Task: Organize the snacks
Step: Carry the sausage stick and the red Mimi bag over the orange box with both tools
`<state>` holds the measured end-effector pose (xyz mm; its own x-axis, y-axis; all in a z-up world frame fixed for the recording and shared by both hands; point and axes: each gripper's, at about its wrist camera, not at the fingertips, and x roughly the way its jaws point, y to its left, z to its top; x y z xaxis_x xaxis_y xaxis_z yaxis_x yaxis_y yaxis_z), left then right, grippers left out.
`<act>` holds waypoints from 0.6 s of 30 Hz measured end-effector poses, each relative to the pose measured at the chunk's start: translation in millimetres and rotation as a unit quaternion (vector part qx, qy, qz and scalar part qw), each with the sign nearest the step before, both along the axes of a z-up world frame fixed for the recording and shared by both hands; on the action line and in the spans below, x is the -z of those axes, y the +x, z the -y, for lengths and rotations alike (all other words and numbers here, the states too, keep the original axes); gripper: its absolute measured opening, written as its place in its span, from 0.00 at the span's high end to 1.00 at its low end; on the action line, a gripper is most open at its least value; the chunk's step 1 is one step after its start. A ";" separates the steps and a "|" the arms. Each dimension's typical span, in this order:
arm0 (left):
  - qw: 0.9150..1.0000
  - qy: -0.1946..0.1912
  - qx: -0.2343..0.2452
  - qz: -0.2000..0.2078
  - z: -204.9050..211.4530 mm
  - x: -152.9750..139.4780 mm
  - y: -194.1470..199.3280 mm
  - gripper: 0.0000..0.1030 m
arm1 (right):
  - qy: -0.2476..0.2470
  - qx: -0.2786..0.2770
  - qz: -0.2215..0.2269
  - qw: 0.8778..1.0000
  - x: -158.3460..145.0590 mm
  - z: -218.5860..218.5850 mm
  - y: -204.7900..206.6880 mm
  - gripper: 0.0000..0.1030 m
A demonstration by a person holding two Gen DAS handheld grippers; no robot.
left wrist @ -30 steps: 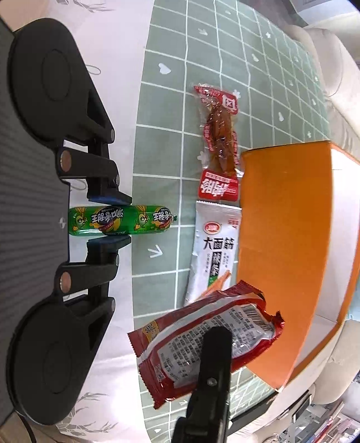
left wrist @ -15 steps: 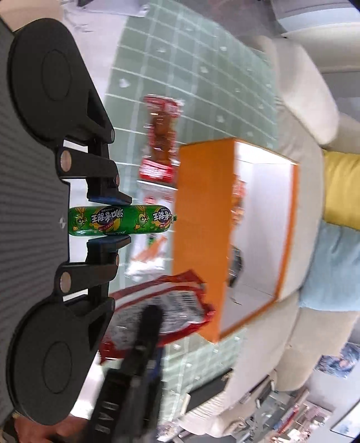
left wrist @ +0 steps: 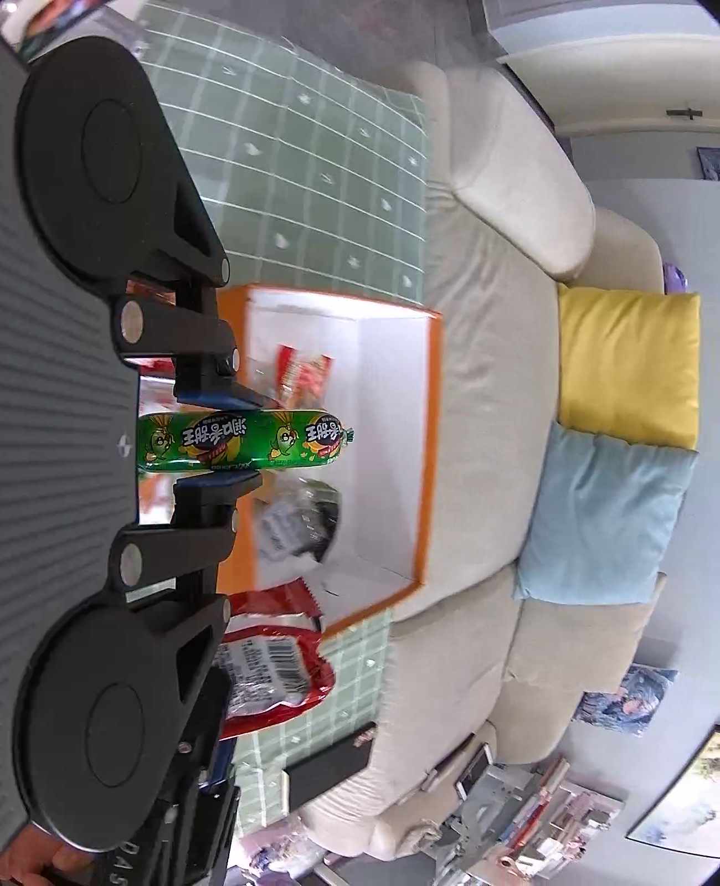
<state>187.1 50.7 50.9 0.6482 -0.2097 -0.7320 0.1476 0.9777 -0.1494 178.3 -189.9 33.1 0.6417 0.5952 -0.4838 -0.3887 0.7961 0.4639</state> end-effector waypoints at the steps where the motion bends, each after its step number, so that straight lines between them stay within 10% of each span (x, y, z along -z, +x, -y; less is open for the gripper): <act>1: 1.000 -0.005 0.002 0.001 -0.2 -1.1 5.0 0.76 | 0.002 0.002 0.002 1.000 -5.1 0.4 7.2 0.80; 9: 1.000 0.016 0.014 -0.008 5.4 9.6 67.1 0.76 | -0.019 0.027 0.013 0.999 -23.3 -10.9 77.9 0.80; 18: 0.993 0.096 0.050 -0.053 6.4 65.4 125.4 0.76 | -0.079 0.008 -0.053 0.995 25.2 -52.9 151.7 0.80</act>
<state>312.4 44.3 -14.5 0.5488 -0.1183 -0.8275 0.2386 0.9709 0.0195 330.0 -137.0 7.8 0.5909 0.4967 -0.6357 -0.3320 0.8679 0.3696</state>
